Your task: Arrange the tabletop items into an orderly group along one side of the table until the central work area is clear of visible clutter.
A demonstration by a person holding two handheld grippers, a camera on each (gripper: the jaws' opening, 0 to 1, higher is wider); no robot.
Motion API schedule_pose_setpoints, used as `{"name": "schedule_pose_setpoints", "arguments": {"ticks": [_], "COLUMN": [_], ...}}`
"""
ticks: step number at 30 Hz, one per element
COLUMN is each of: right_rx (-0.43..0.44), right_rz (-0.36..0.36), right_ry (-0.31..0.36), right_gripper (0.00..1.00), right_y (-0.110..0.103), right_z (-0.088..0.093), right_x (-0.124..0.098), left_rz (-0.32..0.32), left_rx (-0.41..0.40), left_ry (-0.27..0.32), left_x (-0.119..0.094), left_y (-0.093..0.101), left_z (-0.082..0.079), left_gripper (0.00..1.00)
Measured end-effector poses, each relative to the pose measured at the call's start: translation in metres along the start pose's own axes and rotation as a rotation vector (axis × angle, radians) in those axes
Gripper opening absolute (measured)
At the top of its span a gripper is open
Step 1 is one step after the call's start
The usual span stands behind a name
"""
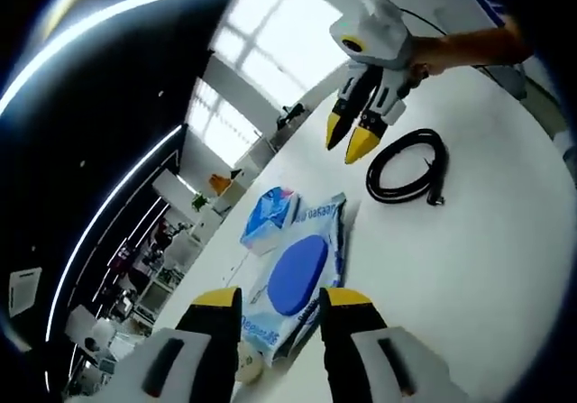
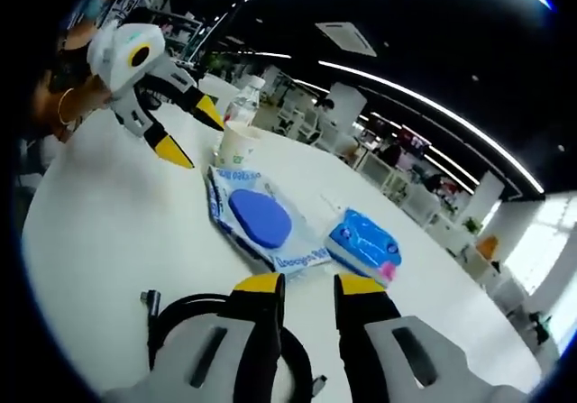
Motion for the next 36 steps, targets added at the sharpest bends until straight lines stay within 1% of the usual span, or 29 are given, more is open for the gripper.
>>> {"name": "schedule_pose_setpoints", "arguments": {"ticks": [2, 5, 7, 9, 12, 14, 17, 21, 23, 25, 27, 29, 32, 36], "right_rx": [0.019, 0.014, 0.024, 0.06, 0.076, 0.118, 0.149, 0.143, 0.151, 0.16, 0.16, 0.159, 0.154, 0.149], "right_rz": [0.002, 0.008, 0.013, 0.007, 0.011, 0.035, 0.047, 0.075, 0.077, 0.08, 0.08, 0.082, 0.085, 0.082], "right_ry": [-0.007, -0.018, -0.014, -0.012, -0.016, -0.01, -0.019, 0.0, 0.005, 0.003, -0.004, -0.008, -0.013, -0.022], "right_gripper": [0.23, 0.26, 0.3, 0.3, 0.31, 0.32, 0.35, 0.35, 0.35, 0.35, 0.35, 0.35, 0.35, 0.34], "right_y": [0.001, 0.003, 0.003, 0.004, 0.006, 0.01, 0.014, 0.02, 0.023, 0.024, 0.023, 0.024, 0.023, 0.022], "right_z": [0.001, 0.005, 0.005, 0.006, 0.009, 0.009, 0.011, 0.009, 0.008, 0.01, 0.013, 0.016, 0.019, 0.025], "right_x": [0.0, 0.0, 0.0, -0.002, -0.003, -0.005, -0.005, -0.01, -0.011, -0.013, -0.015, -0.016, -0.02, -0.026], "left_rz": [0.018, 0.036, 0.048, 0.053, 0.057, 0.066, 0.077, 0.118, 0.122, 0.12, 0.132, 0.143, 0.158, 0.19], "left_rx": [-0.059, -0.068, -0.076, -0.105, -0.144, -0.166, -0.195, -0.211, -0.22, -0.247, -0.278, -0.282, -0.244, -0.233], "left_ry": [0.014, 0.017, 0.006, 0.024, 0.04, 0.052, 0.064, 0.056, 0.055, 0.057, 0.06, 0.061, 0.044, 0.055], "left_x": [0.001, 0.003, 0.004, 0.005, 0.007, 0.009, 0.013, 0.019, 0.02, 0.02, 0.021, 0.022, 0.024, 0.027], "left_y": [0.002, 0.004, 0.007, 0.008, 0.008, 0.008, 0.009, 0.016, 0.017, 0.018, 0.021, 0.026, 0.036, 0.046], "left_z": [-0.002, -0.004, -0.004, -0.006, -0.009, -0.011, -0.012, -0.011, -0.011, -0.011, -0.012, -0.014, -0.016, -0.023], "left_gripper": [0.36, 0.38, 0.39, 0.39, 0.39, 0.4, 0.4, 0.42, 0.43, 0.45, 0.45, 0.45, 0.45, 0.46]}}
Point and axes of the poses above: the point that each gripper's makers call its tool centre point, and the gripper's own axes: x roughly forward along the fingers, y roughly to its right, z roughly out of its underside, the point moved 1 cm from there along -x, roughly backward along the fingers, and after that the axes turned 7 degrees about z, right-handed, at the moved point
